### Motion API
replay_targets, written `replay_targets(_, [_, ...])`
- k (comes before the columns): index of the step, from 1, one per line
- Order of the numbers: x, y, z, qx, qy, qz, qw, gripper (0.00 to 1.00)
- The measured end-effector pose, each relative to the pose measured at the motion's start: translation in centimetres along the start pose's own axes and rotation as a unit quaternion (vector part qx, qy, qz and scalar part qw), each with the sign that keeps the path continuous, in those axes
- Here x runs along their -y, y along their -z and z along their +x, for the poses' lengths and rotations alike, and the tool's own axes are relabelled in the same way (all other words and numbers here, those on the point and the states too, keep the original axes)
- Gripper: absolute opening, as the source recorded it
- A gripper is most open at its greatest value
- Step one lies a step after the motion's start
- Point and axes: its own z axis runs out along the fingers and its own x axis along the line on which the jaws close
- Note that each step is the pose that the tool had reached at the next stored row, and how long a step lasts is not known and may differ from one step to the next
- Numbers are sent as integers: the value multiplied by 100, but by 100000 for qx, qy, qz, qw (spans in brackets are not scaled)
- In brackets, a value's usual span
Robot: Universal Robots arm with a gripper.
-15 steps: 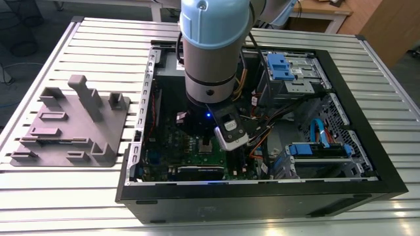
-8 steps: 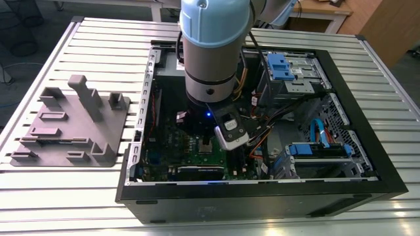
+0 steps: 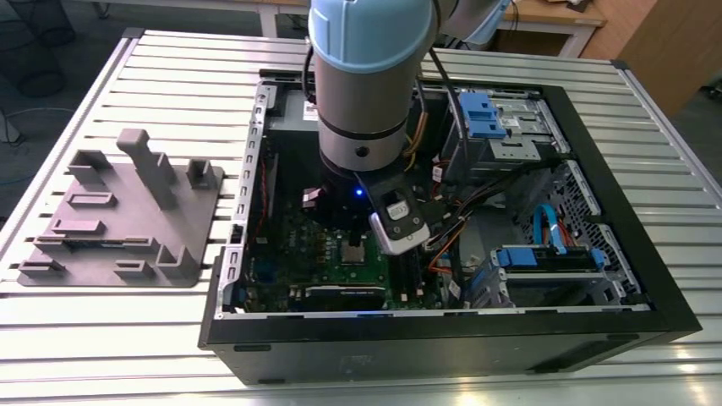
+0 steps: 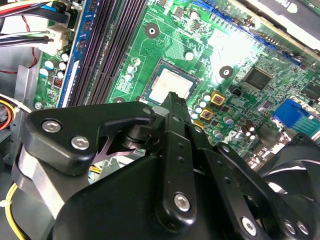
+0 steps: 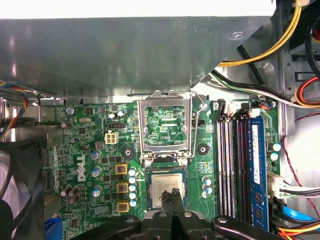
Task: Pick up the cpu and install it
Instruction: 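Close the cpu cover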
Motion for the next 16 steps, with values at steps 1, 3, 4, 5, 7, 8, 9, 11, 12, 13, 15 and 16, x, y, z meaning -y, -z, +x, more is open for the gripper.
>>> replay_targets(1, [0, 4, 0, 0, 1, 1, 100000, 11])
replay_targets(3, [0, 8, 0, 2, 0, -2, 100000, 11])
replay_targets(4, [0, 9, 0, 2, 0, -1, 100000, 11])
replay_targets(5, [0, 9, -1, 0, 0, 0, 100000, 11])
replay_targets(7, [0, 10, -1, 0, 1, 0, 100000, 11])
replay_targets(8, [0, 10, -1, 2, 1, 0, 100000, 11])
replay_targets(9, [0, 11, 0, 0, 0, 0, 100000, 11])
replay_targets(11, [0, 12, 0, 2, -1, -1, 100000, 11])
replay_targets(12, [0, 12, -1, 2, 1, 0, 100000, 11])
replay_targets(13, [0, 13, -1, 1, 0, 0, 100000, 11])
replay_targets(15, [-1, 27, -1, 0, -1, 2, 100000, 11])
replay_targets(16, [-1, 39, -2, 0, 0, 0, 100000, 11])
